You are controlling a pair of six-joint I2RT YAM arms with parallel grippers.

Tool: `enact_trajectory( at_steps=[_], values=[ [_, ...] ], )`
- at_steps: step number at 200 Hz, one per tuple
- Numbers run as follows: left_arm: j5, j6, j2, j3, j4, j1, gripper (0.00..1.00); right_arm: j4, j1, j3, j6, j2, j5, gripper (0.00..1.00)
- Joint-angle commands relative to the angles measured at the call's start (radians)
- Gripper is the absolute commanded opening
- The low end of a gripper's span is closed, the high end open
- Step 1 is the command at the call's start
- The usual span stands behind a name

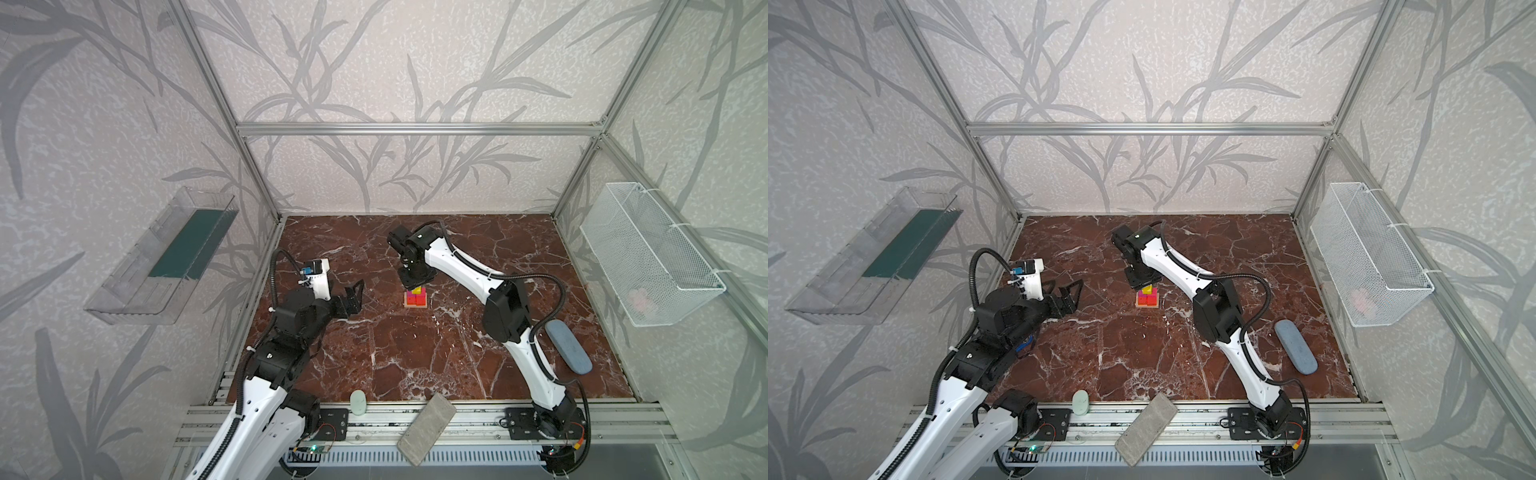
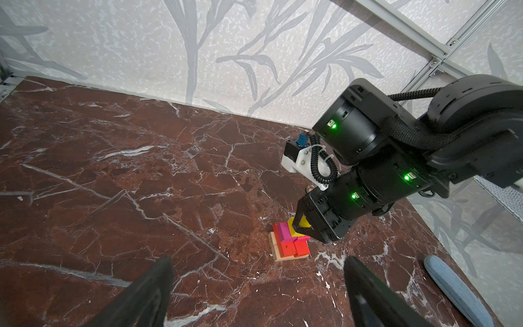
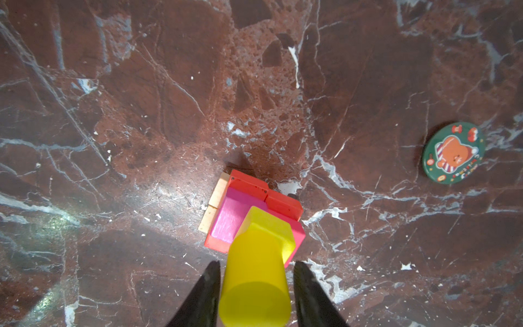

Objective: Build the wood block tower
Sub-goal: 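Lower the yellow cylinder onto the yellow cube with the right gripper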

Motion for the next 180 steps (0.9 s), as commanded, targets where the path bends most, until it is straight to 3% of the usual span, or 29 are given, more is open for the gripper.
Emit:
enact_trajectory(
  at_steps=[1, 80, 98, 125, 180],
  values=[
    [-0.012, 0.015, -0.009, 0.020, -0.015, 0.002, 0.92, -0.023, -0.004, -0.009, 0.006, -0.033, 0.009, 0.44],
    [-0.009, 0.014, -0.008, 0.020, -0.014, 0.002, 0.92, -0.016, -0.006, -0.030, 0.009, -0.052, 0.014, 0.31],
    [-0.008, 0.015, -0.009, 0.020, -0.013, 0.002, 0.92, -0.014, -0.008, -0.036, 0.009, -0.056, 0.014, 0.32],
    [-0.008, 0.014, -0.008, 0.020, -0.012, 0.002, 0.92, -0.013, -0.008, -0.036, 0.010, -0.057, 0.014, 0.43],
    [-0.008, 0.014, -0.009, 0.020, -0.013, 0.003, 0.92, -0.008, -0.009, -0.036, 0.014, -0.058, 0.015, 0.44]
  ],
)
